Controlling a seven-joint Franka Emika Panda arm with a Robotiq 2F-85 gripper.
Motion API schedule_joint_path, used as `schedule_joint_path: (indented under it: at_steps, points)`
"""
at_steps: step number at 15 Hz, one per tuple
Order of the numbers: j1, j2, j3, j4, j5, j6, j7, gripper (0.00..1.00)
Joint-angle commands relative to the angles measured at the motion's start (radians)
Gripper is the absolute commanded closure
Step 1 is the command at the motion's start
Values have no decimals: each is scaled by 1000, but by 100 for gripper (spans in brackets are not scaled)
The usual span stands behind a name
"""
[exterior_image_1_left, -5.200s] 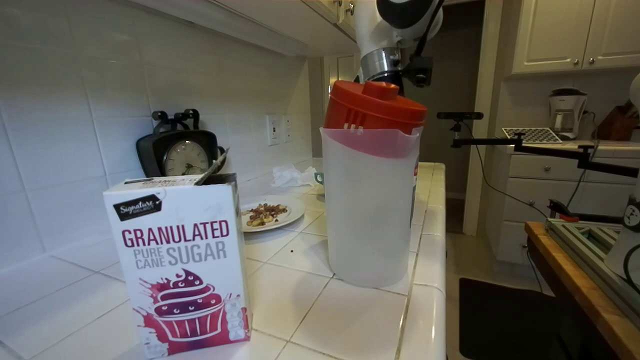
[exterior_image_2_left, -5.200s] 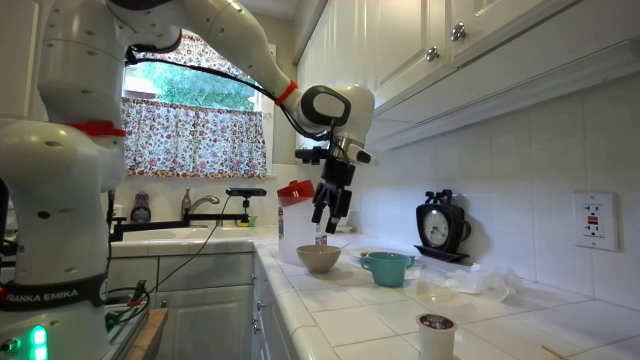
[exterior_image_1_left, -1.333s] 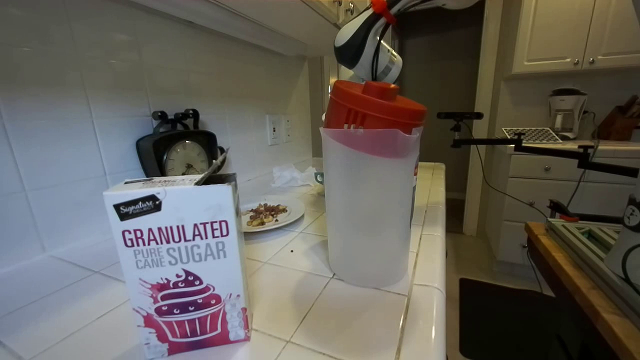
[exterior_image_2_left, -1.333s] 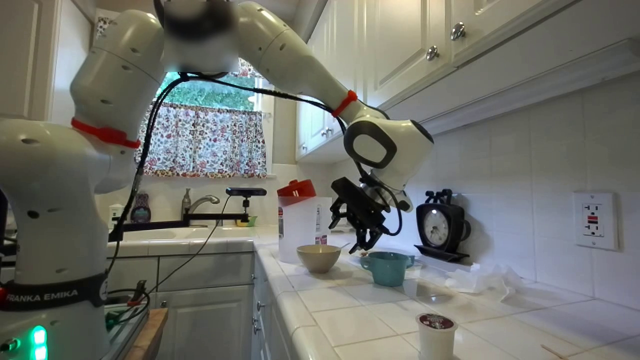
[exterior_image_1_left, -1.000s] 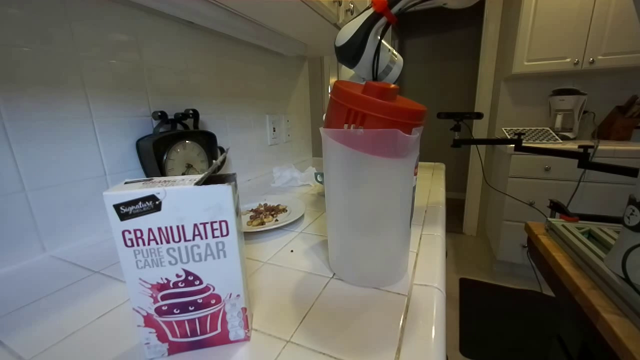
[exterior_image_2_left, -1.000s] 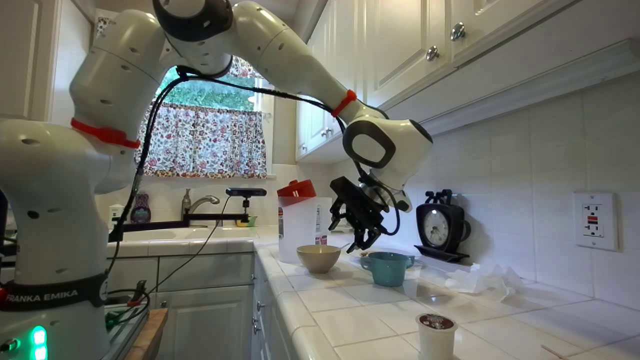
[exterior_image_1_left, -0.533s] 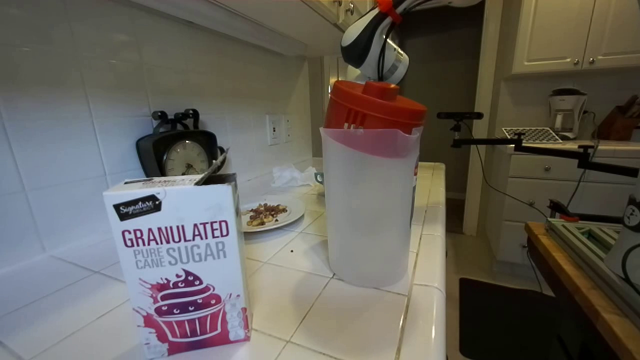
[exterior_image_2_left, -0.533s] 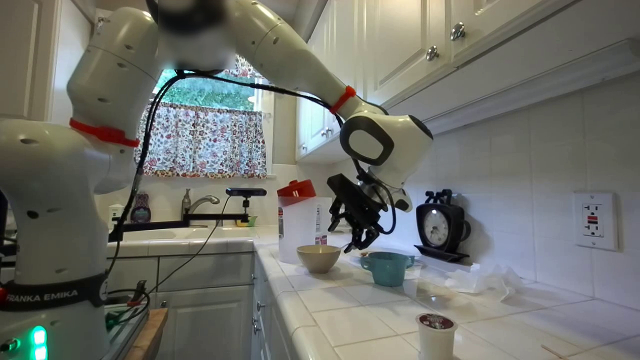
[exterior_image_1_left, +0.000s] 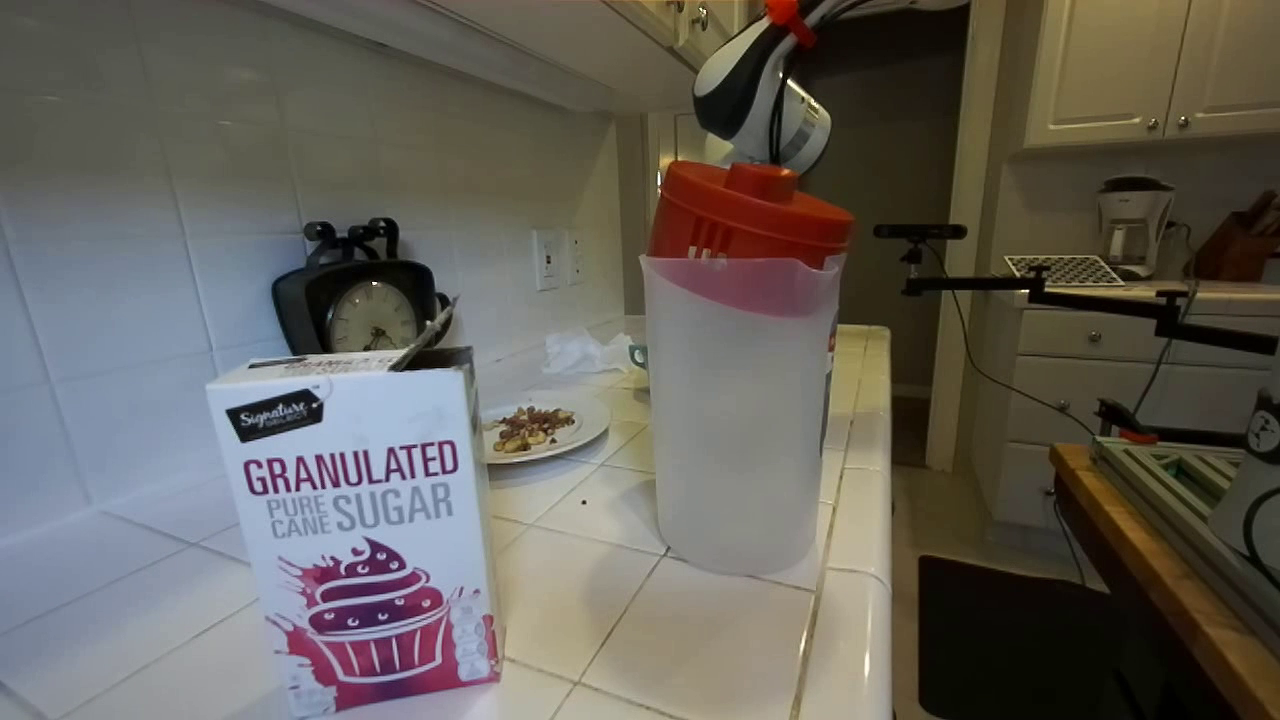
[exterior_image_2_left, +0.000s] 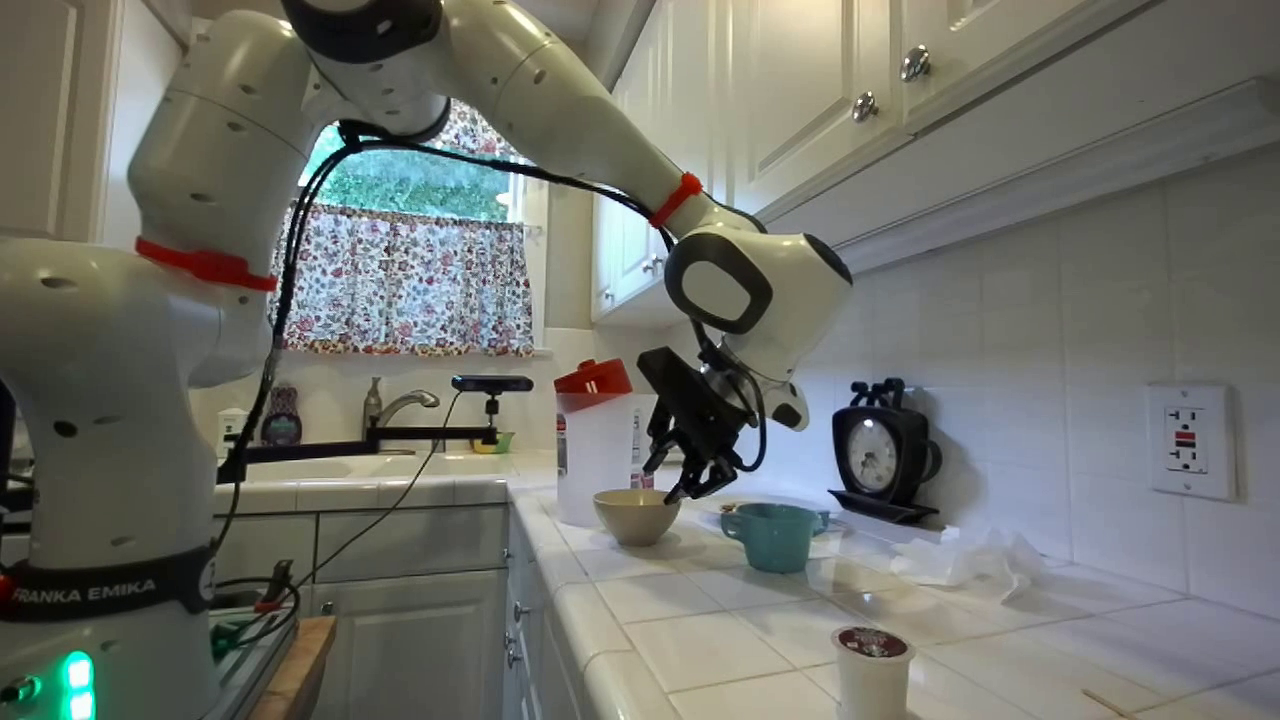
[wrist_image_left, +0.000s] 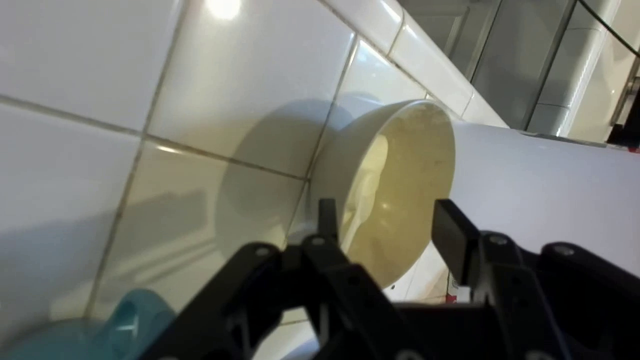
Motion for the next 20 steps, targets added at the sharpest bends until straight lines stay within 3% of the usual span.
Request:
schedule_joint_path:
  at_steps: [1,9,20]
  points:
    - [3,-37,-10,-45,32,15,23,49]
    - [-4,-11,-27,-20,57,31,67,46]
    - [5,41,-15,42,122,60,72,55]
